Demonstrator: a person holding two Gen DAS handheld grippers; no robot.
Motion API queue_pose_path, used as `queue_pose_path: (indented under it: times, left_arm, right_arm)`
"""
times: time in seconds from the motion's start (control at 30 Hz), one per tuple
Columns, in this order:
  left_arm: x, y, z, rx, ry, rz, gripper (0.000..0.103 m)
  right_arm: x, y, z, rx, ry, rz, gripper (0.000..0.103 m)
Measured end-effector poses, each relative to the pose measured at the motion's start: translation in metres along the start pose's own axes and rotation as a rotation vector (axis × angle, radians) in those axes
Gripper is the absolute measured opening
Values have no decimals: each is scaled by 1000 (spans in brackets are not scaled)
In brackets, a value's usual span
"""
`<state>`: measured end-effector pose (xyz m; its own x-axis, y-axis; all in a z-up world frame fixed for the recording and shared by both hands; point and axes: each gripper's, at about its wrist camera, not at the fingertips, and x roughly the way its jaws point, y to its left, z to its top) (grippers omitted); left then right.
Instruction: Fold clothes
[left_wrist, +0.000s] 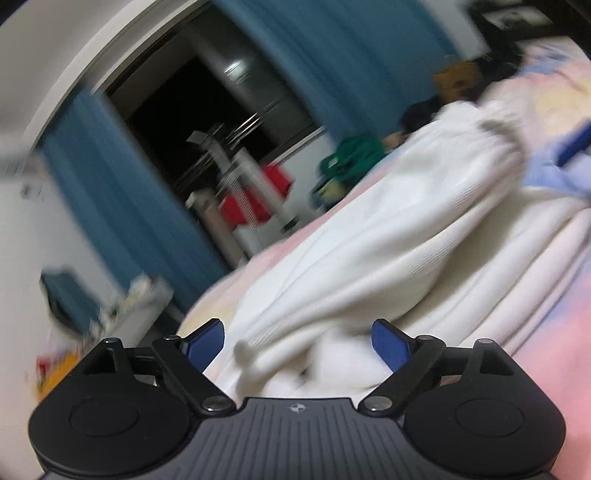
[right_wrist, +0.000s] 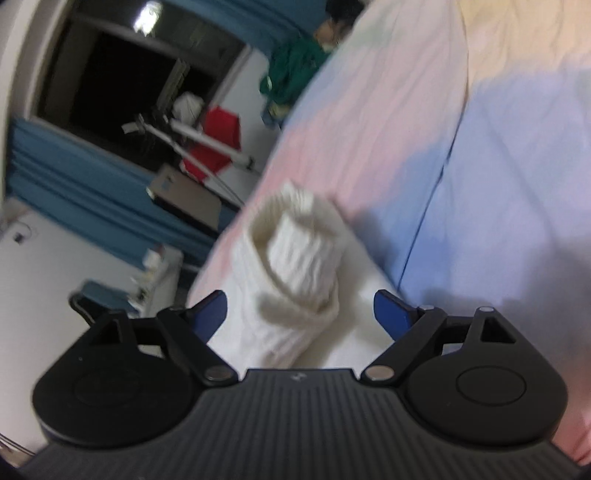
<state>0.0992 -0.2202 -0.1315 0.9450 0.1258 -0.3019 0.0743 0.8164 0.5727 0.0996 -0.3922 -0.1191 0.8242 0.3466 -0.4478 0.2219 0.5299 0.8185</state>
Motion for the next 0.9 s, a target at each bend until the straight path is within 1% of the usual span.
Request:
queue_pose_path:
  times: [0.07, 0.13, 0.2, 0.23, 0.27, 0.3, 0.33, 0.37, 0.4, 0.43, 0.47, 0.53, 0.57, 0.6, 0.67, 0.7, 0.77, 0.83, 0.9]
  left_arm:
    - [5, 28, -9, -124, 50, -27, 98]
    - [7, 54, -17, -241, 92, -44, 98]
    - [4, 78, -23, -352, 125, -54, 98]
    - [2, 85, -29, -399, 137, -61, 98]
    - [1, 93, -34, -446, 150, -68, 98]
    - [-1, 100, -40, -492, 162, -76, 98]
    - [-5, 100, -40, -519, 168, -87, 98]
    - [-9, 100, -39, -546, 174, -99, 98]
    - [-6, 108, -35, -561, 170, -97, 98]
    - [3, 123, -38, -586, 172, -86, 98]
    - [12, 138, -42, -611, 174, -75, 98]
    - [17, 152, -50, -677, 202, -95, 98]
    - [20, 157, -53, -698, 219, -96, 98]
    - [20, 163, -58, -708, 229, -82, 95]
    - [20, 174, -66, -728, 249, -54, 97]
    - [18, 180, -71, -761, 254, -76, 97]
    - [19, 186, -76, -787, 274, -88, 97]
    - [15, 187, -79, -764, 273, -82, 97]
    - [14, 182, -77, -733, 261, -71, 97]
  right_arm:
    - [15, 3, -6, -1, 13, -6, 89]
    - [30, 7, -12, -4, 24, -8, 89]
    - [45, 10, -14, -25, 23, 7, 88]
    - [50, 11, -15, -38, 17, 3, 82]
    - [53, 14, -16, -59, 1, -7, 66]
    - [51, 17, -17, -83, -19, -16, 62]
    - [49, 21, -18, -107, -38, -25, 52]
    - [47, 24, -19, -131, -58, -34, 47]
    - [46, 28, -20, -155, -78, -43, 45]
    - [42, 31, -20, -173, -100, -41, 40]
    - [34, 35, -19, -176, -130, -12, 38]
    - [17, 43, -16, -182, -187, 42, 35]
    - [9, 45, -15, -189, -203, 50, 34]
    - [5, 45, -14, -199, -206, 33, 34]
    - [-4, 44, -12, -217, -211, -1, 34]
    - [-5, 42, -12, -223, -204, -28, 34]
    - [5, 31, -13, -215, -144, -125, 33]
    - [11, 19, -17, -210, -117, -179, 34]
    - [13, 16, -18, -214, -115, -182, 35]
